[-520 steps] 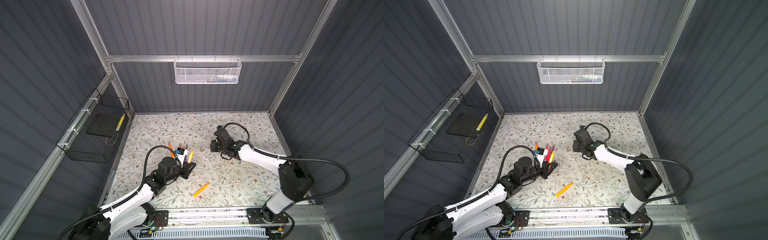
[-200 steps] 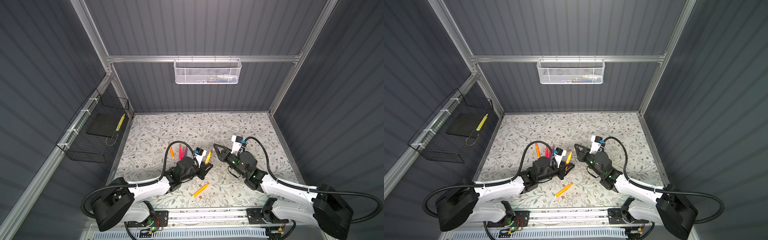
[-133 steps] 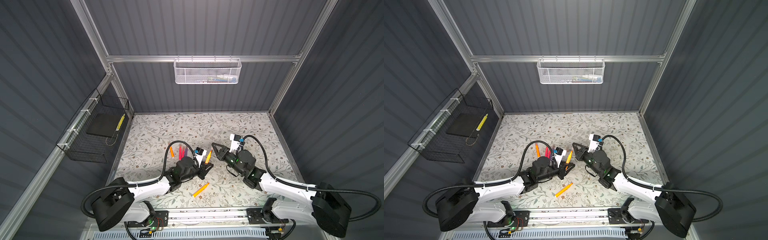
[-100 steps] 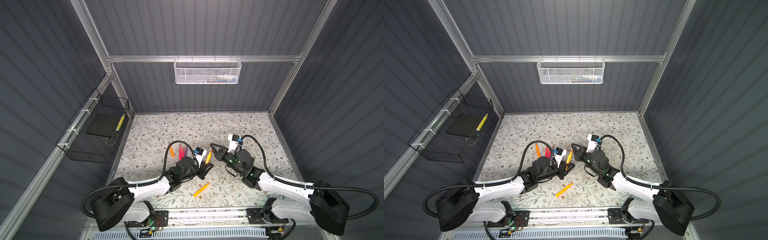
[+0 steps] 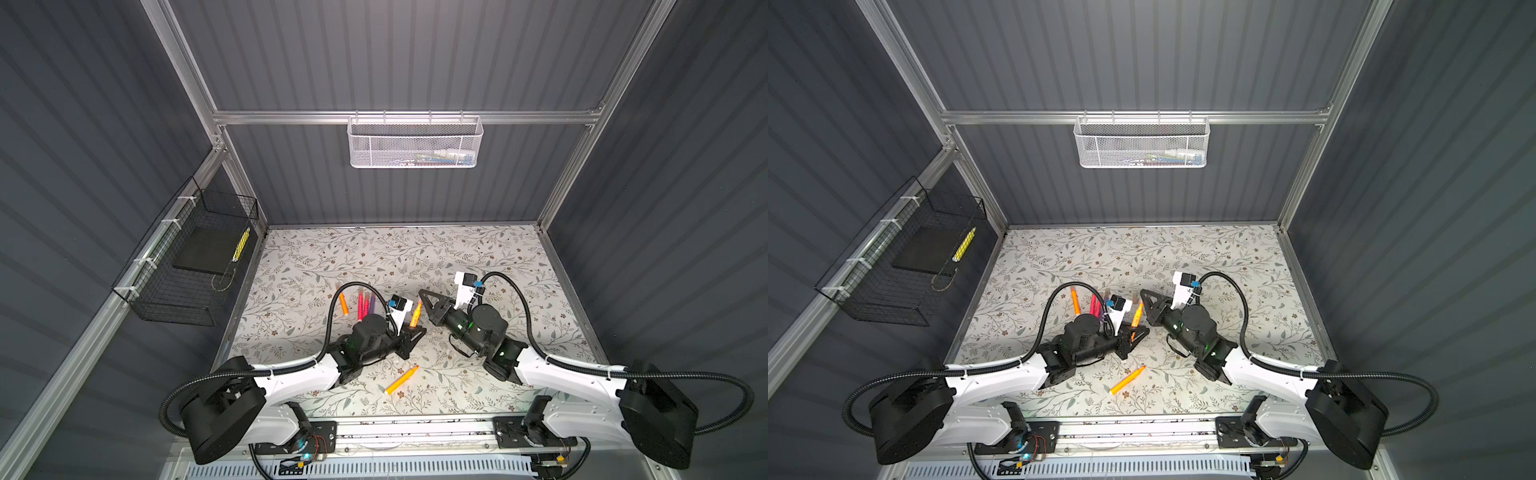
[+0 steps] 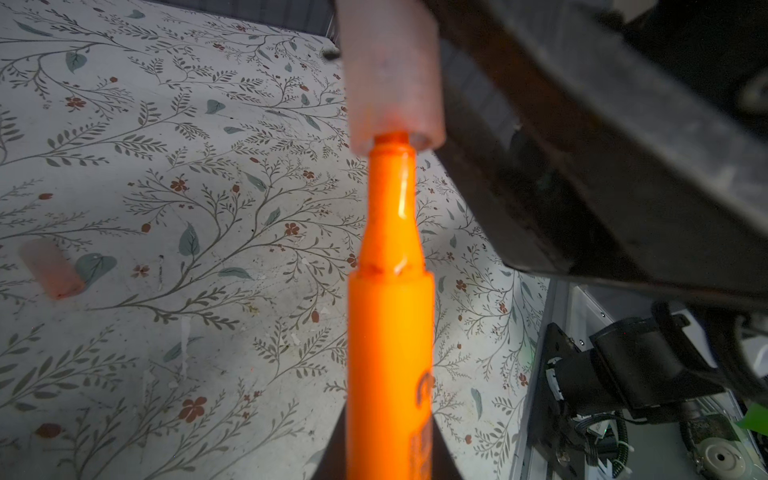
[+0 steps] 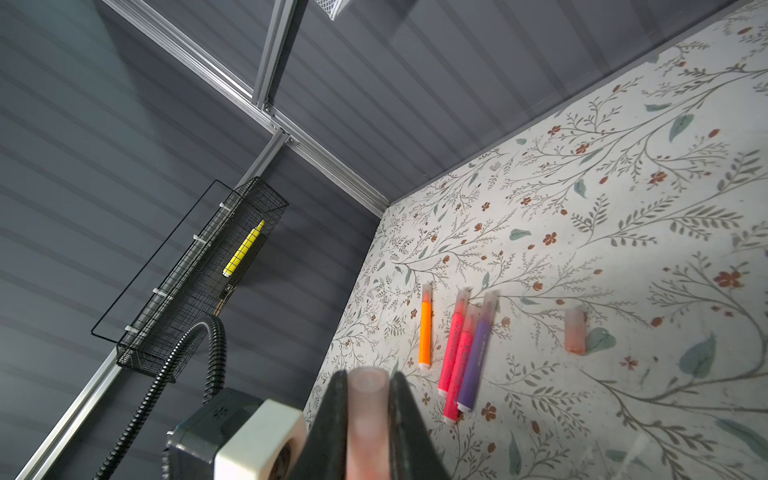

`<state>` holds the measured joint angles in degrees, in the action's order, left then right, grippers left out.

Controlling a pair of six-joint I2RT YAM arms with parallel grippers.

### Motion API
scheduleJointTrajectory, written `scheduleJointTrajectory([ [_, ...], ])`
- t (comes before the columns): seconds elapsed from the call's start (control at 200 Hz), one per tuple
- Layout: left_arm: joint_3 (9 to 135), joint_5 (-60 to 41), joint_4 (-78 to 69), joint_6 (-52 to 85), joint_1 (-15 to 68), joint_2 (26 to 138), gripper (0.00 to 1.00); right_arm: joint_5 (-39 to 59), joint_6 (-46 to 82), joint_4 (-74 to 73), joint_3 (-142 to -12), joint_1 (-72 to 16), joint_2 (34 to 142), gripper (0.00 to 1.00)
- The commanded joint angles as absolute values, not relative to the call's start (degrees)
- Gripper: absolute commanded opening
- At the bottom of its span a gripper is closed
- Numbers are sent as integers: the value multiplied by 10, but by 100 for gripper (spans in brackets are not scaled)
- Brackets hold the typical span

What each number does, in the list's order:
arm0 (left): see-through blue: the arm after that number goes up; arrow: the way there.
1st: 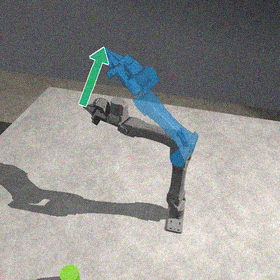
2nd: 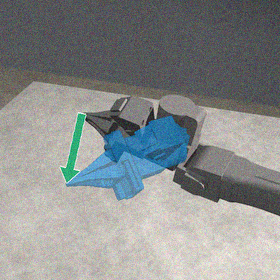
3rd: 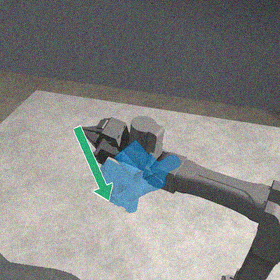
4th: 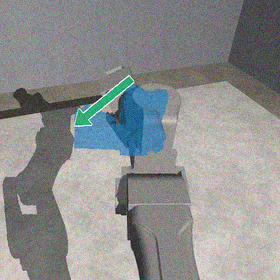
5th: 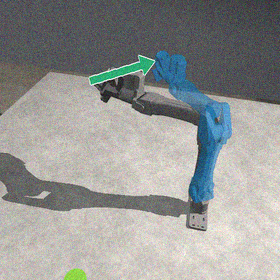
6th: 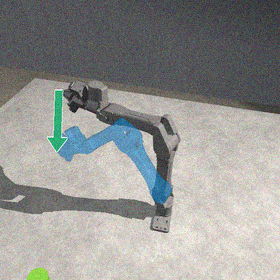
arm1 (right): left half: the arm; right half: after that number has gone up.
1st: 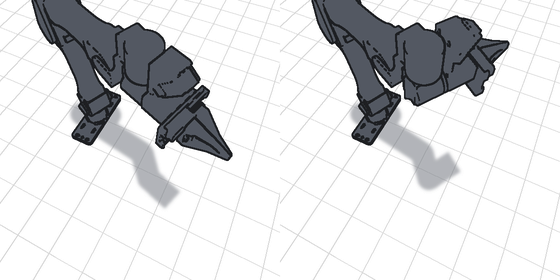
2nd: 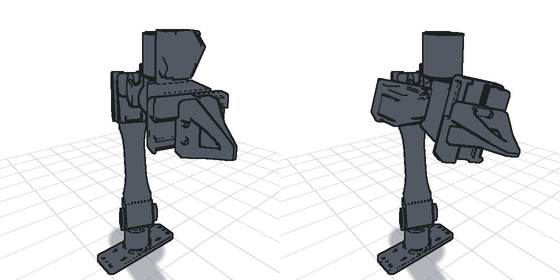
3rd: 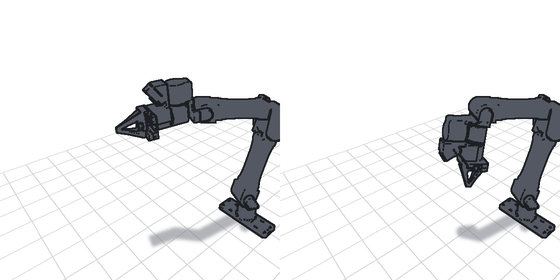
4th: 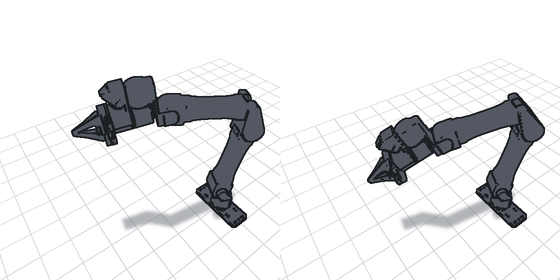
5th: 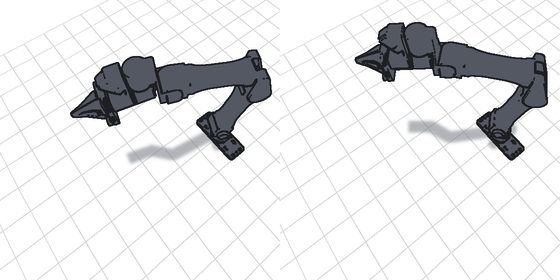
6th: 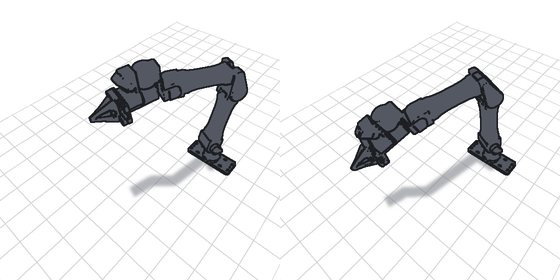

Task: Insert the pens into the pen caps
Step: 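Carry the pink cap with the right gripper toward the marker tip in the left gripper, then push the pink cap down onto the orange marker tip with the right gripper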

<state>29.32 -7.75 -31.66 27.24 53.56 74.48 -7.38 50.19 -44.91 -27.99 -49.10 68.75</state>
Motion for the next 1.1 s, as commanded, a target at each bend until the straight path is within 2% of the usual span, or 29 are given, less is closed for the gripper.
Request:
scheduleJointTrajectory([
  [0.0, 323, -99, -323, 290, 518, 726, 0, -57, 494, -486, -258, -504, 695, 0],
  [0.305, 323, -140, -351, 296, 491, 719, 0, -56, 478, -502, -236, -504, 678, 0],
  [0.43, 321, -161, -368, 294, 489, 716, 0, -14, 465, -534, -239, -505, 688, 0],
  [0.505, 323, -158, -366, 291, 487, 715, 0, 4, 461, -555, -239, -506, 694, 9],
  [0.55, 322, -152, -360, 283, 487, 712, 0, 7, 460, -558, -237, -505, 694, 22],
  [0.59, 320, -146, -354, 272, 487, 709, 0, -1, 457, -555, -234, -505, 687, 31],
  [0.735, 310, -143, -334, 188, 489, 700, 0, -62, 443, -492, -216, -503, 616, 52],
  [0.925, 274, -115, -336, 72, 505, 690, 0, -95, 425, -434, -201, -495, 526, 60],
  [1.095, 252, -132, -363, 19, 514, 699, 0, -84, 418, -412, -218, -495, 519, 61],
])
